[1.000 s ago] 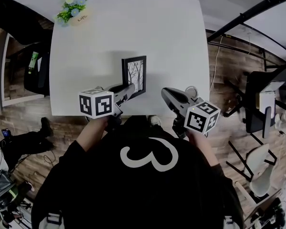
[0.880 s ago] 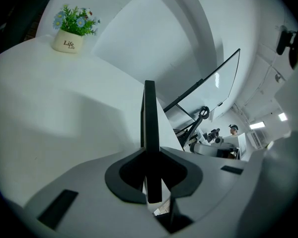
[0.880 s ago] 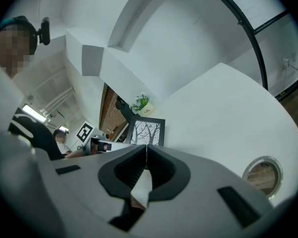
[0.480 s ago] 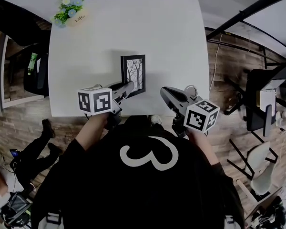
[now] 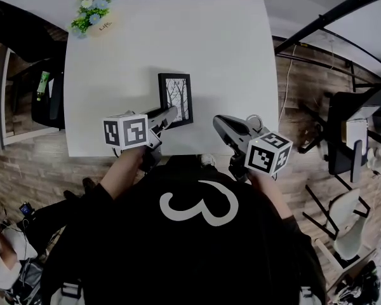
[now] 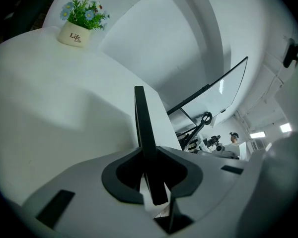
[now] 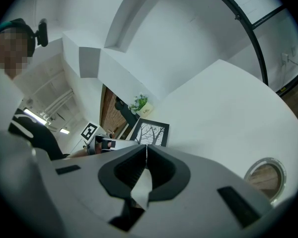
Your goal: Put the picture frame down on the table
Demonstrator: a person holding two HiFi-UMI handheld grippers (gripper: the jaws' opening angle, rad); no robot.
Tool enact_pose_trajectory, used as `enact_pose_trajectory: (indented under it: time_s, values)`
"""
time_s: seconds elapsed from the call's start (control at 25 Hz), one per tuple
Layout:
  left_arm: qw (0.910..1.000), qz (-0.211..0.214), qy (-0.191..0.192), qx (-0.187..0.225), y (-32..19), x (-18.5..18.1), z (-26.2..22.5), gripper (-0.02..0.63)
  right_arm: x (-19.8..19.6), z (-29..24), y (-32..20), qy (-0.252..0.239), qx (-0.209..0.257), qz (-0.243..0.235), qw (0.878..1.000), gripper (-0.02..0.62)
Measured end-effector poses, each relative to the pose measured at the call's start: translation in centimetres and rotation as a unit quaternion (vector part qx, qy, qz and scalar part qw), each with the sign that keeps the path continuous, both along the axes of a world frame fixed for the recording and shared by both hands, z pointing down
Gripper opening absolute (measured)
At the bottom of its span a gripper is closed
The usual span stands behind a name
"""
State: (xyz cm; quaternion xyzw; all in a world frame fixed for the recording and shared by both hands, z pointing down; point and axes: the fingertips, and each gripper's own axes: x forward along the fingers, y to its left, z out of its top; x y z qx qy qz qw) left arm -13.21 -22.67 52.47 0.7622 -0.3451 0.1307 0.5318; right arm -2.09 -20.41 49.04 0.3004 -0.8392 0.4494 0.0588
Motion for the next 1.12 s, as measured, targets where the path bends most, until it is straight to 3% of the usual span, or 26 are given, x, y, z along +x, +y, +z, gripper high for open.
enact_pose_trajectory:
  time_s: [0.44, 1.12]
  values:
    - [1.0, -0.008, 0.001, -0.003, -0.6, 0.0, 0.3, 0.064, 0.2, 0.3, -0.2, 0.001, -0.002, 0.001, 1.0, 0.025]
    - [0.999, -0.008, -0.041, 0.012, -1.0, -0.7, 1.2, 0.074, 0.0, 0.5, 0.0, -0.003, -0.011, -0.003, 1.0, 0.025]
